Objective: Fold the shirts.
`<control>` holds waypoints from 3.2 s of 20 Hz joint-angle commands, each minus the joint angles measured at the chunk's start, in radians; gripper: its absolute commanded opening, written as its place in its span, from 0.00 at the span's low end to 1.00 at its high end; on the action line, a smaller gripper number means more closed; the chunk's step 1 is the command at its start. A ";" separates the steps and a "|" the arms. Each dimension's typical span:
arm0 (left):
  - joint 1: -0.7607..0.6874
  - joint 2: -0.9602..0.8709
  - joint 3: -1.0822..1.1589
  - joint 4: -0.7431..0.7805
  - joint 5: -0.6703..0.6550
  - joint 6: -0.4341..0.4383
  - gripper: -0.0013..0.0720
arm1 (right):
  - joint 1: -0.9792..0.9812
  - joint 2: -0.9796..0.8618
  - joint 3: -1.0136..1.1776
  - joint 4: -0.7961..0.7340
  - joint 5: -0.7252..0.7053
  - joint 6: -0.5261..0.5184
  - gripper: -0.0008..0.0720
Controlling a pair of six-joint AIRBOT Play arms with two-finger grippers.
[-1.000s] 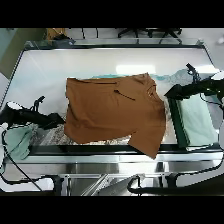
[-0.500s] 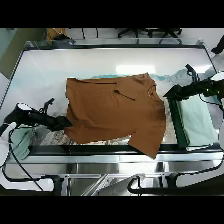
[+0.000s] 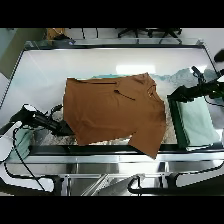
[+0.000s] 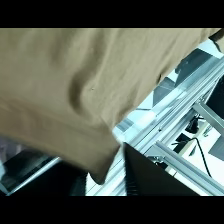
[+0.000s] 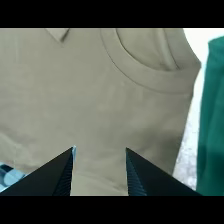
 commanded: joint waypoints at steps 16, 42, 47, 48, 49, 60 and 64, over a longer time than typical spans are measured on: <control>0.240 0.005 0.100 0.156 -0.045 -0.102 0.04 | -0.014 0.142 -0.484 -0.066 -0.079 -0.018 0.50; 0.255 0.415 0.330 -0.500 -0.126 -0.021 0.03 | 0.098 0.587 -0.168 0.328 -0.243 -0.187 0.03; 0.418 0.711 0.623 -0.983 0.002 0.027 0.03 | 0.098 0.790 0.129 0.341 -0.501 -0.222 0.03; 0.479 0.753 0.675 -0.982 0.050 0.018 0.03 | 0.098 0.804 0.167 0.341 -0.529 -0.241 0.03; 0.540 0.781 0.716 -0.980 0.076 0.005 0.03 | 0.098 0.807 0.209 0.341 -0.541 -0.274 0.03; 0.122 0.438 0.628 -0.267 0.163 -0.063 0.03 | 0.117 0.356 0.178 0.340 -0.344 -0.225 0.03; -0.032 0.182 0.508 -0.017 0.386 -0.122 0.03 | 0.151 0.093 0.080 0.303 -0.347 -0.225 0.03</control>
